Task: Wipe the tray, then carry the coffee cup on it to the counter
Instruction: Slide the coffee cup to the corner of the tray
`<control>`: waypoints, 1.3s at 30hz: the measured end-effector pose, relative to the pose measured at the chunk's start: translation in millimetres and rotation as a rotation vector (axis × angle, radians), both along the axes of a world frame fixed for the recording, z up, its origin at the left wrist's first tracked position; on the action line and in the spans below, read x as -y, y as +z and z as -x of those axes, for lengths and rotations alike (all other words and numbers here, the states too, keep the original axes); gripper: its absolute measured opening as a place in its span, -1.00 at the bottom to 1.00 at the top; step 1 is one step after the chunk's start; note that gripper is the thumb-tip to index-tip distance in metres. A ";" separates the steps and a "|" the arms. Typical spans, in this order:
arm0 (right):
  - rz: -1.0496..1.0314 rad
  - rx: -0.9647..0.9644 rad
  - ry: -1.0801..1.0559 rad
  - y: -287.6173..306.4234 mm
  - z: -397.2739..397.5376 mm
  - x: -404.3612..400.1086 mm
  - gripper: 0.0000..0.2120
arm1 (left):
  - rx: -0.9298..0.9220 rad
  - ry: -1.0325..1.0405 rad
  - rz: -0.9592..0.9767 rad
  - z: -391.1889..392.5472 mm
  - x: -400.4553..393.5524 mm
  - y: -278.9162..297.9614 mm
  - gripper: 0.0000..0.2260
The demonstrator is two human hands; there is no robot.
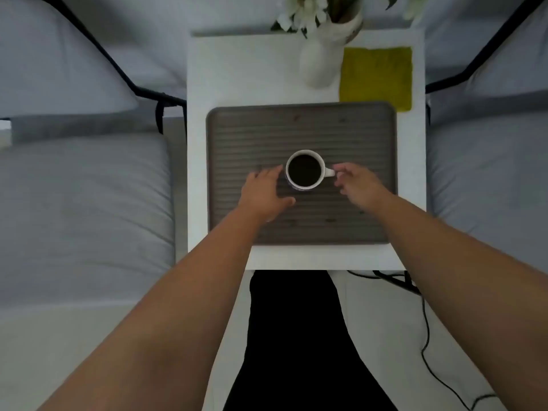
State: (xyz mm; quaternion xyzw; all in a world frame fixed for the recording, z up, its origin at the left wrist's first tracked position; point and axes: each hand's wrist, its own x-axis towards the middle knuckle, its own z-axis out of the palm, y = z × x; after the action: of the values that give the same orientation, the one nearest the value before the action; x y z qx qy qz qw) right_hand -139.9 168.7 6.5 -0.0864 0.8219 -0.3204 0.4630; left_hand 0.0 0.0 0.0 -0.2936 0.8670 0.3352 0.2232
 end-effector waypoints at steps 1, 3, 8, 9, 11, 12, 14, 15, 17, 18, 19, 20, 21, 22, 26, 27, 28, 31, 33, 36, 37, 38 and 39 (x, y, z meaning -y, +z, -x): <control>0.023 0.009 -0.037 -3.9 -2.1 1.6 -0.70 | -0.008 -0.013 0.041 0.6 0.7 -3.7 -0.24; 0.064 0.005 -0.083 -12.8 -4.0 3.9 -0.72 | -0.041 -0.005 0.105 2.4 2.4 -13.4 -0.24; 0.122 -0.081 -0.075 -30.5 -10.0 5.4 -0.88 | -0.186 0.030 0.134 11.9 2.3 -28.5 -0.22; 0.117 -0.095 -0.078 -31.8 -10.7 5.5 -0.90 | -0.201 0.049 0.125 12.8 1.8 -28.7 -0.21; 0.123 -0.114 -0.090 -35.2 -11.5 5.9 -0.84 | -0.242 0.105 0.092 13.5 0.5 -26.6 -0.21; 0.137 -0.121 -0.093 -35.3 -11.6 6.6 -0.82 | -0.266 0.133 0.076 13.2 -0.1 -24.4 -0.22; 0.157 -0.119 -0.101 -32.7 -11.1 9.2 -0.81 | -0.307 0.193 0.029 11.4 0.1 -18.3 -0.24; 0.177 -0.114 -0.109 -30.2 -10.9 11.4 -0.81 | -0.318 0.219 0.004 10.8 0.7 -14.4 -0.25; 0.207 -0.112 -0.111 -26.1 -9.9 17.9 -0.80 | -0.340 0.270 -0.021 8.7 4.1 -7.7 -0.24; 0.216 -0.117 -0.107 -23.3 -8.9 23.4 -0.80 | -0.354 0.296 -0.028 7.2 7.4 -4.7 -0.24; 0.228 -0.120 -0.102 -21.6 -7.5 29.8 -0.79 | -0.364 0.320 -0.039 5.7 11.6 -1.9 -0.24; 0.239 -0.125 -0.094 -20.5 -6.2 37.0 -0.79 | -0.370 0.340 -0.048 4.2 16.9 0.6 -0.24; 0.245 -0.131 -0.089 -18.8 -5.6 45.3 -0.79 | -0.375 0.354 -0.050 2.9 23.0 2.6 -0.25; 0.256 -0.137 -0.082 -17.7 -5.2 54.1 -0.79 | -0.379 0.366 -0.047 1.8 29.5 3.5 -0.24; 0.281 -0.164 -0.033 -15.9 -7.1 92.4 -0.80 | -0.384 0.460 -0.049 -6.7 57.6 4.9 -0.22; 0.282 -0.166 -0.016 -17.0 -8.1 102.5 -0.81 | -0.378 0.487 -0.053 -9.6 65.6 3.5 -0.21; 0.283 -0.171 -0.003 -16.8 -10.0 112.6 -0.80 | -0.372 0.504 -0.046 -13.2 73.9 0.6 -0.21; 0.275 -0.172 0.030 -19.4 -15.7 141.1 -0.80 | -0.383 0.511 0.016 -23.0 95.9 -6.3 -0.20; 0.251 -0.144 0.057 -21.6 -19.8 156.8 -0.82 | -0.389 0.522 0.035 -28.0 107.8 -12.8 -0.20; 0.222 -0.134 0.090 -25.7 -24.2 174.0 -0.88 | -0.377 0.532 0.027 -33.3 124.1 -26.0 -0.20; 0.216 -0.135 0.090 -27.3 -25.5 178.4 -0.88 | -0.376 0.532 0.030 -34.6 128.3 -30.2 -0.18; 0.211 -0.133 0.090 -28.1 -26.7 182.0 -0.88 | -0.368 0.531 0.034 -36.3 131.8 -35.6 -0.17; 0.205 -0.132 0.092 -29.9 -27.9 184.7 -0.88 | -0.354 0.526 0.038 -38.2 134.4 -41.5 -0.16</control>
State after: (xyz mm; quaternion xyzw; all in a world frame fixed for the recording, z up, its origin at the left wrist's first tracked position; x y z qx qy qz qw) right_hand -112.0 -16.0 -23.4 -0.1919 0.8086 -0.3749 0.4109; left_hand 38.2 -134.4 -41.5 -0.4489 0.7926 0.4113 -0.0312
